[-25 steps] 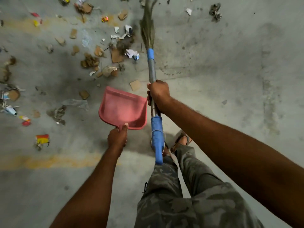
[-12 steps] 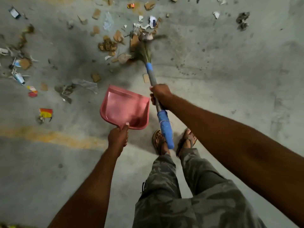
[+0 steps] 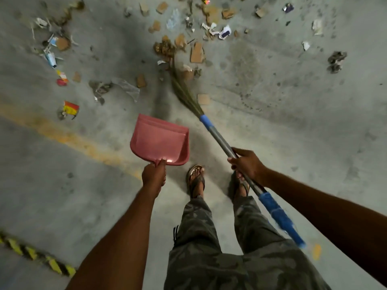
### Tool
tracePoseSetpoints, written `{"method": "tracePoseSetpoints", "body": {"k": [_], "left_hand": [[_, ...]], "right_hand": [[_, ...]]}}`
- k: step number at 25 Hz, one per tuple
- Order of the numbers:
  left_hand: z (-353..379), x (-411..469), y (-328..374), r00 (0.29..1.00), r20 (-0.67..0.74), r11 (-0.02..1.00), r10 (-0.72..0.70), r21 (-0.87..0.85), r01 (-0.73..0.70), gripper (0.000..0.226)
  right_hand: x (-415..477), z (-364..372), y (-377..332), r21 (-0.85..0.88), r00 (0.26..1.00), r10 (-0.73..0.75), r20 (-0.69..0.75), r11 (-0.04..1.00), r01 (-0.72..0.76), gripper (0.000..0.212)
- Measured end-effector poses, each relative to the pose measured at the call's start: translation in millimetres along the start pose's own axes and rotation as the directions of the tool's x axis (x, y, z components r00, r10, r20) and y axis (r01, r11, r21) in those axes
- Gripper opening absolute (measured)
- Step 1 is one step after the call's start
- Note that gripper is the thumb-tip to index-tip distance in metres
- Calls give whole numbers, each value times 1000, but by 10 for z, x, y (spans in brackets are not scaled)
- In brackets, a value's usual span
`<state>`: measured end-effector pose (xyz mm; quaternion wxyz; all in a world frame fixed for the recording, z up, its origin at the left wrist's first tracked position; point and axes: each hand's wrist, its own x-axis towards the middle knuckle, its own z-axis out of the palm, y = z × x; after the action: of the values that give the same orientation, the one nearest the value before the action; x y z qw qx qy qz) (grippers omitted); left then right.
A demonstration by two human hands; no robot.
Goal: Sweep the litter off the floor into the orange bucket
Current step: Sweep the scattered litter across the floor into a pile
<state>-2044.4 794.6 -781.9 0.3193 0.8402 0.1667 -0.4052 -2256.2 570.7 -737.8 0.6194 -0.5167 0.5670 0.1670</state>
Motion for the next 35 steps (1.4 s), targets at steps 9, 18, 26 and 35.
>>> {"method": "tracePoseSetpoints", "body": {"k": [9,18,26,35], "left_hand": [[954,-490,-130,998,-25,990,-55,-135,52,40],[990,-779,66,995,-84,965,-47,-263,23,41],[539,-708,-487,979,-143,950,-148,-295,101,41],[349,-205,-373,988,-88,913,-125,-400,80,39]], "right_hand": [[1131,-1497,26,-324,983,-4,-186,944,-58,23],[641,-1108,-605,-122,927,-312,-207,949,292,33],[719,-70,-551,-574,958,-92,271,784,237,27],[1390,49,-1062,-266,868,-274,-413,948,173,44]]}}
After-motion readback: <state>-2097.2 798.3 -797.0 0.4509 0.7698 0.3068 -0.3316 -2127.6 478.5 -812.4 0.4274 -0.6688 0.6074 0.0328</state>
